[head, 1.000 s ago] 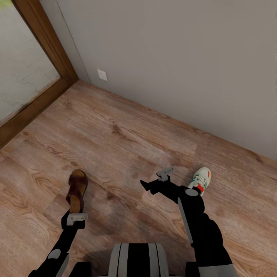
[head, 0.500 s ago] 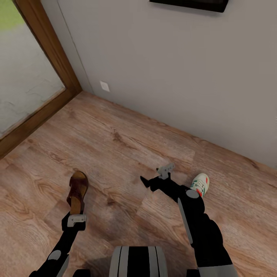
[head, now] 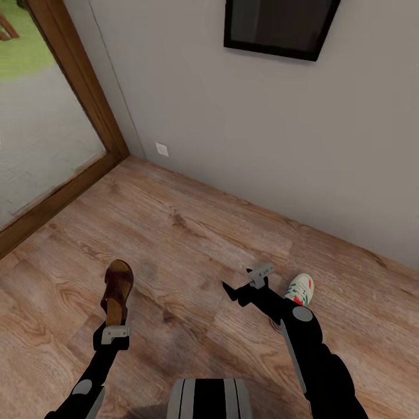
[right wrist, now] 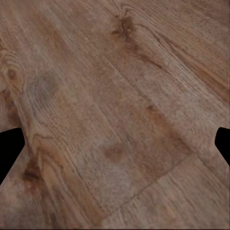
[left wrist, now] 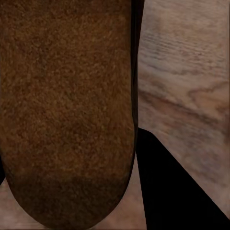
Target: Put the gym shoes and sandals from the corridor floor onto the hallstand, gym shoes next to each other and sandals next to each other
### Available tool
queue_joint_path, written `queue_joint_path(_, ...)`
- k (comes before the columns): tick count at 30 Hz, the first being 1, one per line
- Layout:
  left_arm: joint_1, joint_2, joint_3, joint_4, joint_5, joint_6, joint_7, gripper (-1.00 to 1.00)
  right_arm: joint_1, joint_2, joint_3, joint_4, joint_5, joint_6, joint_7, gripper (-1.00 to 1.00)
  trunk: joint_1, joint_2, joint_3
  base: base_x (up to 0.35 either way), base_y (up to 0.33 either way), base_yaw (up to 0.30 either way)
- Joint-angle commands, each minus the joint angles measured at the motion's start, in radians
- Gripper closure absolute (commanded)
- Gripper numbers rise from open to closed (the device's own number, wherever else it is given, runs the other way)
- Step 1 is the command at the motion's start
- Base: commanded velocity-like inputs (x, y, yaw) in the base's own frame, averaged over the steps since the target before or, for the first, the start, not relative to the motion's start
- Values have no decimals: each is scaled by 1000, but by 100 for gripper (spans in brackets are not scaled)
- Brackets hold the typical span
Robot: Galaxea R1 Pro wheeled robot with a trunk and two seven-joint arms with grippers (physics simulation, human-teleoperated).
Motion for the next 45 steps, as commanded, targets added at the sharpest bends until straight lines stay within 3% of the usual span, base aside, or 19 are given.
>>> queue_joint_path(1, 0, -2, 8, 1, -14, -3, -5, 100, 10, -7, -1, -2, 8, -3, 6, -100, -1, 0, 5, 0, 0, 0)
queue_joint_path(14, 2, -10, 8, 1, -13, -2, -5, 100, 127, -21, -3, -3, 7, -166, 6, -100, -6, 3, 76, 0, 0, 0)
queue_joint_path(36, 2, -3, 9, 1, -13, 20, -6, 100, 131, -16, 0, 33, 8, -170, 5, -100, -16, 8, 196, 0, 0, 0)
queue_joint_path(40, 3, -3, 9, 1, -13, 20, -6, 100, 131, -16, 0, 34, 8, -171, 5, -100, -32, 36, 214, 0, 0, 0)
queue_joint_path(45, 10, -2, 9, 1, -13, 18, -6, 100, 131, -16, 0, 43, 8, -171, 4, -100, -32, 36, 222, 0, 0, 0)
